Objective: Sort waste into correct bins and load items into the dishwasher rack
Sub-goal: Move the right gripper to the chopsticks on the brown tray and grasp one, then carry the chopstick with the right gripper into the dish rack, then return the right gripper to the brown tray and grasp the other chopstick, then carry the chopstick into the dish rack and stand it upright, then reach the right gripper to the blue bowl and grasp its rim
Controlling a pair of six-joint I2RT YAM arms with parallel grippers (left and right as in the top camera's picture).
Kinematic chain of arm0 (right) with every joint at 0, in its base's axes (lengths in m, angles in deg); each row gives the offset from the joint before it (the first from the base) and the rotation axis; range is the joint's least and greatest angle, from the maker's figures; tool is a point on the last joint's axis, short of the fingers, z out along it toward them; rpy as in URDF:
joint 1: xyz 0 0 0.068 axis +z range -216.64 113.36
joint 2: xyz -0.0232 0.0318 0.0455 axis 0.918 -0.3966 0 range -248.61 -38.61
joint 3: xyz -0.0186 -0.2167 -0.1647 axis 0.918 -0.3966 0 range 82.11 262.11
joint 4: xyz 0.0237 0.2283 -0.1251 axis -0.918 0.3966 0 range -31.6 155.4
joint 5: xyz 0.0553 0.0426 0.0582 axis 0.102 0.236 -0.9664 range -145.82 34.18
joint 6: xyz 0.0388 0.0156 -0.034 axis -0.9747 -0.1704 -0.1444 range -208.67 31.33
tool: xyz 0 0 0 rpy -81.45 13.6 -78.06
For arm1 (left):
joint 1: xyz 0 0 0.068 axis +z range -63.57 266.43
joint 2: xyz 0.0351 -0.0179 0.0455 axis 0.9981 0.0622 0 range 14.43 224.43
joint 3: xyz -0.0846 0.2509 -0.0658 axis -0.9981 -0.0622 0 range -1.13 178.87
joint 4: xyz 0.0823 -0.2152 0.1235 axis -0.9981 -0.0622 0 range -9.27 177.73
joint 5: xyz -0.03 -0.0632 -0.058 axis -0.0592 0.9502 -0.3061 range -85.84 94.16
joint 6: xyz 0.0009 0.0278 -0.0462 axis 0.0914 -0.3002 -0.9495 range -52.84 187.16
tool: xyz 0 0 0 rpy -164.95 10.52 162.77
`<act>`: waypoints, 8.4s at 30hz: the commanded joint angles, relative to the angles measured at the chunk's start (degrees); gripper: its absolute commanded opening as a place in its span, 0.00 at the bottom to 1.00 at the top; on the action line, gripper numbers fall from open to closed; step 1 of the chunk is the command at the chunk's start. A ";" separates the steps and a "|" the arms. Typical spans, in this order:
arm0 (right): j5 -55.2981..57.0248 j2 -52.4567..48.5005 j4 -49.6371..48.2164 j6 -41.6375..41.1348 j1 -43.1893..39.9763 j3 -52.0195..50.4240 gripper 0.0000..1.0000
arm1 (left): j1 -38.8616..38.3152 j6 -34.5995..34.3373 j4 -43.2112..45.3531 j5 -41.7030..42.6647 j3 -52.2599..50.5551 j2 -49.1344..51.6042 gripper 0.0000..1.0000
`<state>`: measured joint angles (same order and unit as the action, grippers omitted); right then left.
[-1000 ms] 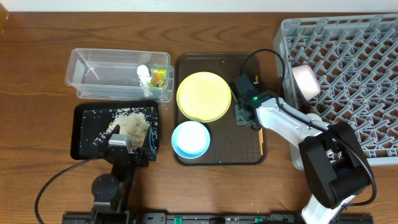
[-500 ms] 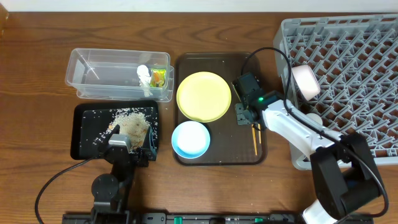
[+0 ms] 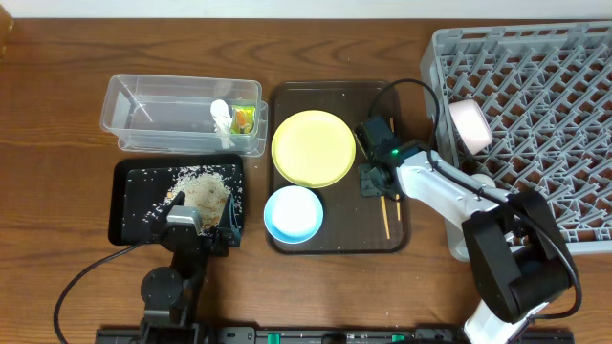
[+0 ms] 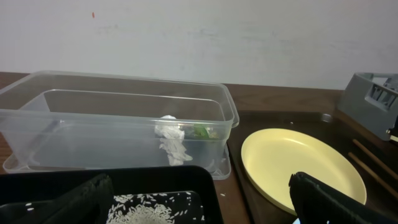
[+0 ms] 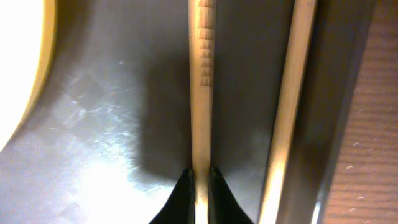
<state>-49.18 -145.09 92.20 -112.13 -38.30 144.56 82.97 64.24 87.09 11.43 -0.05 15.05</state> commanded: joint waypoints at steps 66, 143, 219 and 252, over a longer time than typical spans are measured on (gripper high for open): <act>-20.59 27.67 9.51 15.17 -9.31 -1.03 0.33 | 0.17 0.52 -0.61 -0.04 -0.85 -0.39 0.93; -0.33 30.23 10.32 9.20 -35.69 0.44 0.13 | 0.17 0.52 -0.61 -0.04 -0.85 -0.39 0.93; 0.28 31.85 16.04 1.62 -38.16 -1.36 0.06 | 0.17 0.52 -0.61 -0.04 -0.85 -0.39 0.93; -20.15 2.67 -12.31 -11.26 11.17 -5.51 0.06 | 0.17 0.52 -0.61 -0.04 -0.85 -0.39 0.93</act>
<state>-70.36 -142.07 79.78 -120.37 -27.48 139.23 82.97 64.24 87.09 11.43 -0.05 15.05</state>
